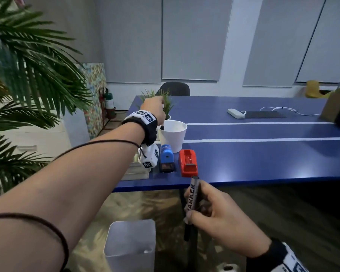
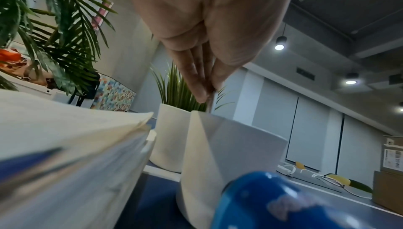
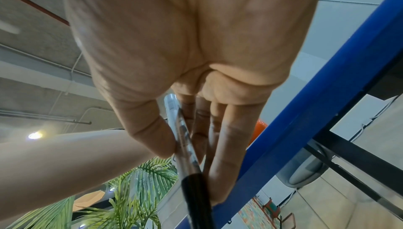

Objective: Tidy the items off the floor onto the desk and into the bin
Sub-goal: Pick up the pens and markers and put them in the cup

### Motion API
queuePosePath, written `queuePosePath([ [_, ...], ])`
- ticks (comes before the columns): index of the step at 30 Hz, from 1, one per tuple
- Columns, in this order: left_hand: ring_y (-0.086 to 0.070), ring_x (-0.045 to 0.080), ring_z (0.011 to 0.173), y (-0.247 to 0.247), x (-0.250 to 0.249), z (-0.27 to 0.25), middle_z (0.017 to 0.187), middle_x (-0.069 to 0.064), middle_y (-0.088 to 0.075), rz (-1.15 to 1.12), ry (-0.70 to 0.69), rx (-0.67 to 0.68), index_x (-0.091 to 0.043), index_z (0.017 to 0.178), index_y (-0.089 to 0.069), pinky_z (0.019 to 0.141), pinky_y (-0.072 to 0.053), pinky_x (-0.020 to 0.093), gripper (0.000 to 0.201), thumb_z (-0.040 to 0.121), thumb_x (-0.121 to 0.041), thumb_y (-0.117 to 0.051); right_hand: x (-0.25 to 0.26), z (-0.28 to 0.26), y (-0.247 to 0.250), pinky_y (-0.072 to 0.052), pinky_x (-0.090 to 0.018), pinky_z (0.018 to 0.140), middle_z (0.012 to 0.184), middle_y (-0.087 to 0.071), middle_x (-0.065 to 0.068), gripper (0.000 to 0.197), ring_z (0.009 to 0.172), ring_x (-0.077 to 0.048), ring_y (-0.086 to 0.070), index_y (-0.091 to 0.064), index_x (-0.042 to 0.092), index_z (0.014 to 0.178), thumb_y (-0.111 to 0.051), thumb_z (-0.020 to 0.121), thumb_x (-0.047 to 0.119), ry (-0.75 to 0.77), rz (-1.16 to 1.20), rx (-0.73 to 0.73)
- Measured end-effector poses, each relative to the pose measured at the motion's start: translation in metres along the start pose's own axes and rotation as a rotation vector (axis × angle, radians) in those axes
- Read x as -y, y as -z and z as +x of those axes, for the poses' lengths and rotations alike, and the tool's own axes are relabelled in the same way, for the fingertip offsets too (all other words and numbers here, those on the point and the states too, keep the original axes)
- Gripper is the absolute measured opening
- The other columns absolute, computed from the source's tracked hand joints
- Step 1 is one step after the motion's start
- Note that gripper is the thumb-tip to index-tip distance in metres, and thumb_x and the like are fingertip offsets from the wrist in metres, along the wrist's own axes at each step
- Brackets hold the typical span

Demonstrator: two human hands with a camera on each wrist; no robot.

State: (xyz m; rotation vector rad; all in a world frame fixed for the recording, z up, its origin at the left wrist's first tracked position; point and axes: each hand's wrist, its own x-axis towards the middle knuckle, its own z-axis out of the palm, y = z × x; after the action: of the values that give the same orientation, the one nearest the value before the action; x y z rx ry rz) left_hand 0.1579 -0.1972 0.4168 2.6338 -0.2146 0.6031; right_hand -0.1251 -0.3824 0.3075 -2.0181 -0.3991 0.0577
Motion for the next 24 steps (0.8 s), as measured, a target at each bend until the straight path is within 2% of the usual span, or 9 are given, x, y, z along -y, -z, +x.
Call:
queuePosePath([
  [2, -0.066, 0.032, 0.104, -0.003, 0.002, -0.001, 0.117, 0.009, -0.071, 0.001, 0.007, 0.015, -0.021, 0.106, -0.072, 0.084, -0.053, 0.033, 0.022, 0.085, -0.018, -0.069, -0.001, 0.000, -0.003, -0.061, -0.043, 0.092, 0.106, -0.074, 0.006, 0.027, 0.099, -0.017, -0.074, -0.064, 0.032, 0.109, -0.073, 0.092, 0.013, -0.015, 0.011, 0.026],
  [5, -0.066, 0.032, 0.108, -0.002, 0.002, -0.003, 0.120, 0.009, -0.071, 0.016, 0.009, 0.014, -0.022, 0.112, -0.075, 0.093, -0.056, 0.035, 0.026, 0.087, -0.018, -0.070, 0.000, -0.001, -0.007, -0.061, -0.041, 0.093, 0.107, -0.075, 0.009, 0.028, 0.100, -0.015, -0.074, -0.064, 0.034, 0.109, -0.073, 0.092, 0.013, -0.030, -0.001, 0.033],
  [8, -0.065, 0.034, 0.111, 0.002, -0.002, -0.005, 0.123, 0.011, -0.070, 0.037, 0.007, -0.005, -0.019, 0.117, -0.074, 0.095, -0.055, 0.039, 0.030, 0.087, -0.017, -0.071, 0.000, -0.002, -0.008, -0.061, -0.038, 0.093, 0.109, -0.074, 0.012, 0.029, 0.102, -0.012, -0.074, -0.064, 0.034, 0.110, -0.074, 0.093, 0.014, -0.040, 0.002, 0.045],
  [11, -0.066, 0.035, 0.107, 0.009, -0.005, -0.010, 0.117, 0.013, -0.071, 0.095, -0.005, 0.002, -0.015, 0.113, -0.075, 0.093, -0.057, 0.042, 0.026, 0.087, -0.015, -0.071, 0.003, -0.005, -0.006, -0.061, -0.036, 0.094, 0.109, -0.074, 0.015, 0.029, 0.103, -0.009, -0.073, -0.063, 0.033, 0.113, -0.073, 0.093, 0.015, -0.050, 0.005, 0.060],
  [15, -0.068, 0.036, 0.096, 0.019, 0.002, -0.022, 0.108, 0.013, -0.072, 0.170, -0.024, 0.046, -0.015, 0.103, -0.076, 0.085, -0.059, 0.042, 0.020, 0.086, -0.014, -0.065, 0.003, -0.008, -0.003, -0.062, -0.038, 0.093, 0.110, -0.073, 0.011, 0.031, 0.102, -0.011, -0.073, -0.063, 0.038, 0.114, -0.075, 0.092, 0.019, -0.029, -0.033, 0.037],
  [18, -0.068, 0.034, 0.093, 0.036, 0.005, -0.038, 0.106, 0.008, -0.073, 0.190, -0.039, 0.077, -0.019, 0.101, -0.075, 0.082, -0.059, 0.041, 0.021, 0.084, -0.026, -0.064, 0.008, -0.008, 0.001, -0.061, -0.039, 0.093, 0.110, -0.072, 0.009, 0.032, 0.102, -0.012, -0.072, -0.063, 0.040, 0.113, -0.076, 0.091, 0.022, 0.006, -0.071, 0.038],
  [21, -0.067, 0.025, 0.097, 0.058, 0.000, -0.073, 0.103, -0.002, -0.072, 0.141, -0.126, -0.015, -0.025, 0.102, -0.074, 0.082, -0.055, 0.035, 0.026, 0.085, -0.043, -0.063, 0.025, 0.001, 0.016, -0.060, -0.041, 0.093, 0.108, -0.073, 0.008, 0.032, 0.101, -0.011, -0.072, -0.065, 0.034, 0.116, -0.077, 0.090, 0.019, 0.079, -0.109, -0.004],
  [24, -0.065, 0.015, 0.088, 0.067, -0.004, -0.143, 0.090, -0.012, -0.070, 0.025, -0.241, -0.138, -0.029, 0.099, -0.072, 0.076, -0.052, 0.031, 0.027, 0.087, -0.050, -0.059, 0.046, 0.026, 0.034, -0.060, -0.054, 0.088, 0.107, -0.073, -0.001, 0.039, 0.094, -0.025, -0.075, -0.062, 0.033, 0.120, -0.075, 0.087, 0.018, 0.180, -0.125, -0.090],
])
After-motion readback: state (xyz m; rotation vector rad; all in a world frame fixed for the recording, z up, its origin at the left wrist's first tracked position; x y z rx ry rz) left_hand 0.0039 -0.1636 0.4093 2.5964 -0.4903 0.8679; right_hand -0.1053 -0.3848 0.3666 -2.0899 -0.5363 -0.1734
